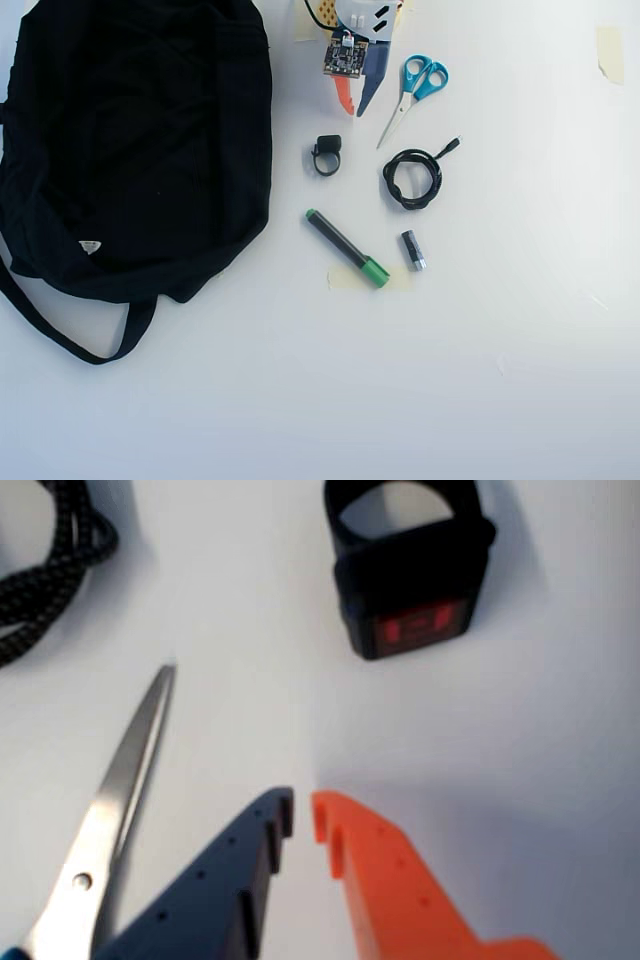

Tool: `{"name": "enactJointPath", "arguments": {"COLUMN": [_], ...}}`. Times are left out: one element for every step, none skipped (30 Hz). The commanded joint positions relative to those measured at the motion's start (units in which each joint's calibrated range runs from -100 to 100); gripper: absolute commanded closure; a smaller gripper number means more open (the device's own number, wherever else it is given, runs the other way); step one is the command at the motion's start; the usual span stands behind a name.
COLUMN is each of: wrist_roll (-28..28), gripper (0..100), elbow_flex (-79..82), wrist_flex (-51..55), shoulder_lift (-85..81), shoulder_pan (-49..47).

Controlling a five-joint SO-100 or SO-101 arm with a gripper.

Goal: Put the bike light into the black bag

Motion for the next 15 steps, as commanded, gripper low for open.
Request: {"name": "enactJointPath", "arguments": {"wrist_roll": [-0.05, -0.26, -0.31, -0.31, -0.31, -0.31, -0.31, -0.26, -0.05, -0.05, -0.31, -0.37, -0.37, -0.37, -0.31], "gripper": [97, 97, 97, 97, 97, 97, 97, 97, 97, 97, 97, 97, 97, 97, 97], "elbow_flex": [1.42, 1.42, 1.42, 1.42, 1.42, 1.42, 1.42, 1.42, 1.42, 1.33, 1.15, 0.97, 0.79, 0.25, -0.29], "wrist_flex": [-2.24, -3.53, -4.74, -5.60, -6.12, -6.55, -6.98, -7.41, -7.93, -8.44, -9.05, -9.82, -10.68, -11.63, -12.58], "shoulder_lift": [0.25, 0.25, 0.25, 0.25, 0.25, 0.25, 0.33, 0.33, 0.41, 0.75, 1.33, 2.16, 2.99, 3.90, 4.90], "shoulder_pan": [-0.25, -0.25, -0.25, -0.25, -0.25, -0.25, -0.33, -0.33, -0.33, -0.33, -0.33, -0.33, -0.33, -0.33, -0.33]}}
